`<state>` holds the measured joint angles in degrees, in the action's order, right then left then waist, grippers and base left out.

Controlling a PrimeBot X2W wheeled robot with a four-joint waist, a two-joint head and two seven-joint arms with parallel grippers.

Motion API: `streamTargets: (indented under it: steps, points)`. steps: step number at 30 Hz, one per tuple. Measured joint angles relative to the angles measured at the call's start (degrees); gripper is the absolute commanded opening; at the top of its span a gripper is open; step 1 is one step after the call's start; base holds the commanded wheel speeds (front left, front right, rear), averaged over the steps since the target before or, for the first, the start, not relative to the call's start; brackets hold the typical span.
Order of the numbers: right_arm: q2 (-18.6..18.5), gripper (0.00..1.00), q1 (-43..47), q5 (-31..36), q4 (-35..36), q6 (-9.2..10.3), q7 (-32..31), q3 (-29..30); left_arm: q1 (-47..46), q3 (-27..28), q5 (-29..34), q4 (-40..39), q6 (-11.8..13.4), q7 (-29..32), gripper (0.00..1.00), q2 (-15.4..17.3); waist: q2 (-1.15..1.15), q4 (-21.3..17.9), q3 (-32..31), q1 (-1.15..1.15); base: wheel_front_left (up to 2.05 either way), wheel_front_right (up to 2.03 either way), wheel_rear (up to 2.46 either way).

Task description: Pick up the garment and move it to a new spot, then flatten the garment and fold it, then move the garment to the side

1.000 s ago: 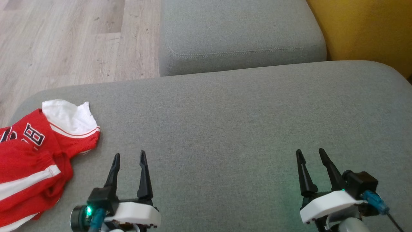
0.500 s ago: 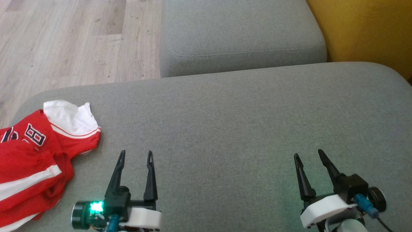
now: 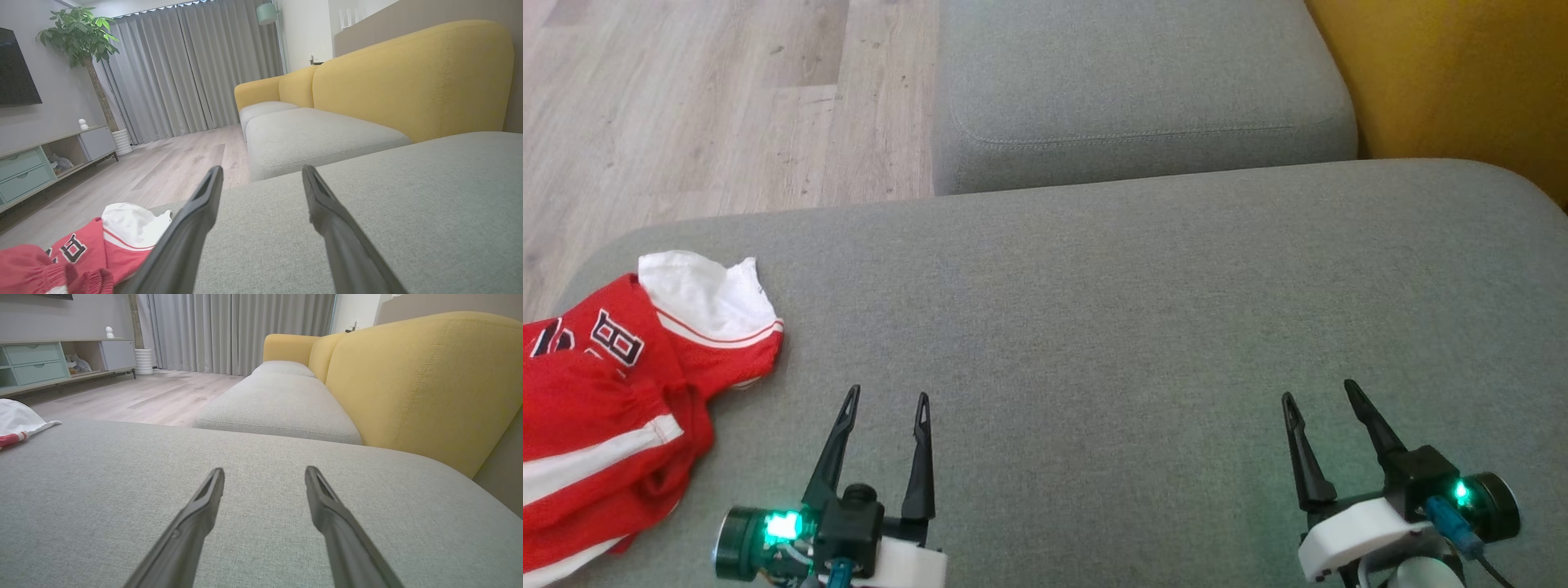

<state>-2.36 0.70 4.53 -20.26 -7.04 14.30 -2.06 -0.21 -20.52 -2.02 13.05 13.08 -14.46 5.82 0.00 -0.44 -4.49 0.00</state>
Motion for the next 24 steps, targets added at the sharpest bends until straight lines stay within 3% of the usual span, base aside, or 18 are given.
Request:
streamTargets:
  steps: [16,24]
  points:
    - [0.0,1.0,0.0,-0.46,0.01,0.0,0.0,0.01,-0.01,0.37,0.51,1.55,-0.55,0.0,1.0,-0.18,0.0,0.13,0.17,0.0,0.0,0.0,0.0]
    - [0.0,1.0,0.0,-0.51,0.04,0.0,0.0,-0.12,-0.89,0.83,0.99,3.0,0.12,0.0,1.0,-0.65,0.0,2.56,0.68,0.0,0.0,0.0,0.0]
